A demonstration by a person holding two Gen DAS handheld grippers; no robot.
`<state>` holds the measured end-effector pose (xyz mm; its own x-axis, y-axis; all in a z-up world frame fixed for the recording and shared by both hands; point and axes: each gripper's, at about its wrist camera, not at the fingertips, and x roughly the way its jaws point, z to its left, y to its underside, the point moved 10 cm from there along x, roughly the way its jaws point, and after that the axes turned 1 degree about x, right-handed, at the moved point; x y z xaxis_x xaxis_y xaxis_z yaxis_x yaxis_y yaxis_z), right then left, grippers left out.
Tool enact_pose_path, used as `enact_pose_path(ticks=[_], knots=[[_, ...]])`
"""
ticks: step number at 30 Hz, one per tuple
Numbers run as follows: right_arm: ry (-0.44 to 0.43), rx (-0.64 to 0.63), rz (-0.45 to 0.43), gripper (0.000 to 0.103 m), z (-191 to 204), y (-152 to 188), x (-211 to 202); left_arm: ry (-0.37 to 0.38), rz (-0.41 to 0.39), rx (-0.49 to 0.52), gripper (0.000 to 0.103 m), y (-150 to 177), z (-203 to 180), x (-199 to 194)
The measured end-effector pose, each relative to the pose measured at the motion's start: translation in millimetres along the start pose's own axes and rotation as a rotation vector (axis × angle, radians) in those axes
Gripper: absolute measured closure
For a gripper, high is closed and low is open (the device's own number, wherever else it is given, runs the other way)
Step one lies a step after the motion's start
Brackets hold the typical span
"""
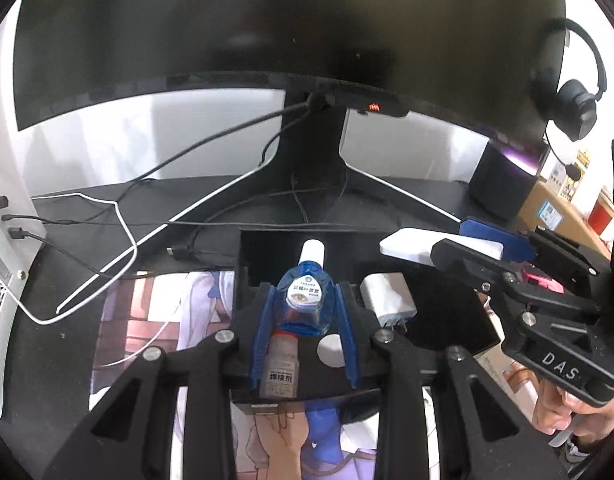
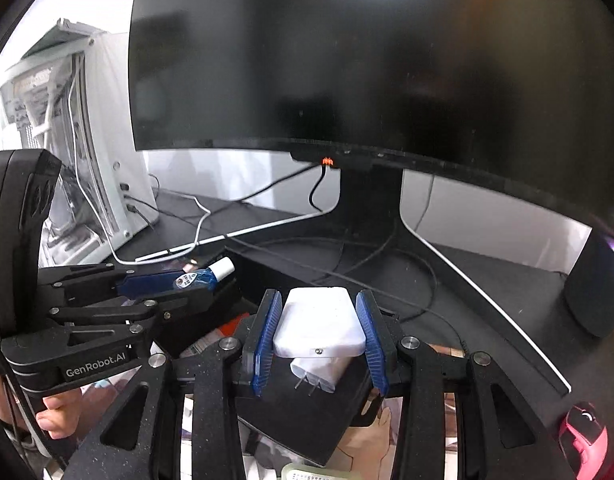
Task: Organize rigid objects
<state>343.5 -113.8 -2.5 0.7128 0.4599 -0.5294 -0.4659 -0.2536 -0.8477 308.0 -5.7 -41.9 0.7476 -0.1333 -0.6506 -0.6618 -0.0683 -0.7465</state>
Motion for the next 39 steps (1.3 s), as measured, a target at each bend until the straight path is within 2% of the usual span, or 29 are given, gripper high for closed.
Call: enact_pose_path(ticks=[10, 17, 34, 37, 39], knots=[[-0.016, -0.033, 0.096, 0.064, 10.4, 21.0, 21.4, -0.004, 0.064, 0.013, 0.074, 12.6, -1.3, 13.1], [-0.021, -0.023, 0.137, 0.064, 7.5, 30.0, 27.1, -0.011, 0.070, 0.024, 0.074, 12.1, -3.1, 13.5], [-0.034, -0.013, 0.161, 0.064, 11.2, 31.9, 28.8, 0.003, 0.058, 0.009, 0.073, 10.8, -1.9, 7.8], [-0.039, -0.008, 0.158, 0.064, 11.2, 31.5, 25.5, 0.007, 0.045, 0.011, 0.071, 9.4, -3.9, -0.3], [-0.038, -0.009, 0.142, 0.064, 11.8, 29.0, 18.5, 0.012, 0.026, 0.014, 0.061, 6.9, -6.0, -10.3]])
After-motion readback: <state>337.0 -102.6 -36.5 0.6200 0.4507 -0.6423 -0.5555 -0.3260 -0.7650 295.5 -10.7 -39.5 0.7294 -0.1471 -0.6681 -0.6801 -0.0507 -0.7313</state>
